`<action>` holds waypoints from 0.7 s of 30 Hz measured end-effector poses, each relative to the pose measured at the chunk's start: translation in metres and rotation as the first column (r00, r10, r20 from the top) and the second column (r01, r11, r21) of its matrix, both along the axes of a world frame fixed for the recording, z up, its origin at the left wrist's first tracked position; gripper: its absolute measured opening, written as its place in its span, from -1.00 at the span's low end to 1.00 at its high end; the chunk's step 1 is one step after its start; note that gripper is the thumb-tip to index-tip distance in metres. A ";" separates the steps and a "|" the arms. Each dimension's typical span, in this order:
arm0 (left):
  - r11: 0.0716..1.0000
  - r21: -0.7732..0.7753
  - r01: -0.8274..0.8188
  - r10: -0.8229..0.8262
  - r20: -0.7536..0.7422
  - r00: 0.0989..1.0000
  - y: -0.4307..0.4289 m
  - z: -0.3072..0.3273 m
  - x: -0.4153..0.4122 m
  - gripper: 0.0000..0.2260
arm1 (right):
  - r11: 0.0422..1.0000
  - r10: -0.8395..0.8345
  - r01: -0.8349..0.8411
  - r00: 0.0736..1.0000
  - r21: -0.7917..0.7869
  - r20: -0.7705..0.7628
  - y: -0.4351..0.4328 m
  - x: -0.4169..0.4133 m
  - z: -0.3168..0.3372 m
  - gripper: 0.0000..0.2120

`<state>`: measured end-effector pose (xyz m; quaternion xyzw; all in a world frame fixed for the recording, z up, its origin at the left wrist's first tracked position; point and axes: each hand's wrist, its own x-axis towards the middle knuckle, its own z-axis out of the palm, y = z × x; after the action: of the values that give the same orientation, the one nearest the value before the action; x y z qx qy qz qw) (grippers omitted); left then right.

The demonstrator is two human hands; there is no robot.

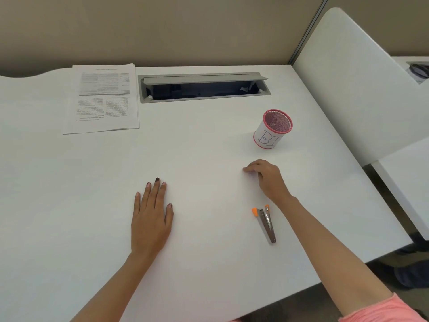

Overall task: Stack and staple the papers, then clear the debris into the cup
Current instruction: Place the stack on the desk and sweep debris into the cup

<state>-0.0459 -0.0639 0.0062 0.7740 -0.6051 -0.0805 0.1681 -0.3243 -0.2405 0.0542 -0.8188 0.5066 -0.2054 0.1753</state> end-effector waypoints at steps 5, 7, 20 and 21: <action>1.000 0.001 0.003 -0.003 0.002 1.000 0.000 0.001 0.000 -0.49 | 0.860 -0.510 0.508 0.852 0.055 0.117 0.010 0.000 -0.002 -0.67; 1.000 0.000 0.002 -0.002 0.000 1.000 0.000 0.001 0.000 -0.49 | 0.793 -0.602 0.596 0.799 0.127 0.006 0.013 0.002 -0.008 -0.67; 1.000 0.000 -0.003 0.003 -0.008 1.000 0.000 0.003 -0.001 -0.48 | 0.831 -0.544 0.525 0.836 0.185 0.072 0.019 0.024 -0.006 -0.55; 1.000 -0.002 -0.003 0.003 -0.009 1.000 0.000 0.003 -0.001 -0.48 | 0.852 -0.496 0.475 0.867 0.221 0.053 0.020 0.023 -0.007 -0.48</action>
<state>-0.0469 -0.0641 0.0095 0.7744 -0.6032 -0.0829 0.1717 -0.3010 -0.2202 0.0474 -0.6299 0.7049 -0.2346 0.2265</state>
